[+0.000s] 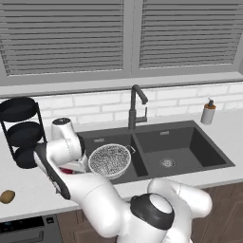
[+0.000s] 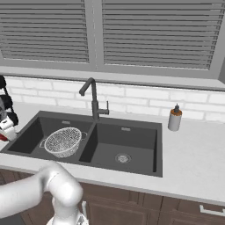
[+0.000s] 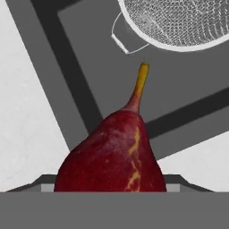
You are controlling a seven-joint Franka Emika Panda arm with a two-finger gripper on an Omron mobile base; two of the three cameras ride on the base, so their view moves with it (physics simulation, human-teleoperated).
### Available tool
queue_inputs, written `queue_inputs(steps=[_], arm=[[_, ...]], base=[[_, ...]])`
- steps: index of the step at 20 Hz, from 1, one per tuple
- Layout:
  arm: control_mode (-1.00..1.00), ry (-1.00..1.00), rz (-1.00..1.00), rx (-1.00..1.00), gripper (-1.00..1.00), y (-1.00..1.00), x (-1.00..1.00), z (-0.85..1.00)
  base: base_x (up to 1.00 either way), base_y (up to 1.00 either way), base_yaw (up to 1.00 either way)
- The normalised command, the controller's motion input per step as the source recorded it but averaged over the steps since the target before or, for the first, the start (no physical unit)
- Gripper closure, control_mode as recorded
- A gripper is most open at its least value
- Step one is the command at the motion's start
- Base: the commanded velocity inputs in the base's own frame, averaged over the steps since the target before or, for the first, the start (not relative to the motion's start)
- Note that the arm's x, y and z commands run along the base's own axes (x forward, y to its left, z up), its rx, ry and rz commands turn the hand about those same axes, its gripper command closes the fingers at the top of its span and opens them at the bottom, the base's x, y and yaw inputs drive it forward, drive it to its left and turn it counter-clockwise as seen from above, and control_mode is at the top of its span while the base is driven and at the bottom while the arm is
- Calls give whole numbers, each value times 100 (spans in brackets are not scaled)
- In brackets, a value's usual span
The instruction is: Put the colander in the sink, put the pear, kiwi in the colander, and turn on the sink faucet and pour water over the colander.
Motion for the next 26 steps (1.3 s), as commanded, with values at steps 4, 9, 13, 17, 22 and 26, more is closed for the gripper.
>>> queue_inputs(steps=[4,9,13,17,22,26], arm=[[-100,-6,-12,-5,100,-100,22,0],[-100,-1,-10,-2,100,-100,67,0],[-100,1,-8,0,100,-90,100,0],[-100,3,-8,-1,100,-73,74,-3],[-100,4,-6,-2,100,-43,33,-33],[-100,5,-1,0,100,-3,37,-31]], base=[[0,0,0],[0,0,0],[0,0,0],[0,0,0],[0,0,0],[0,0,0]])
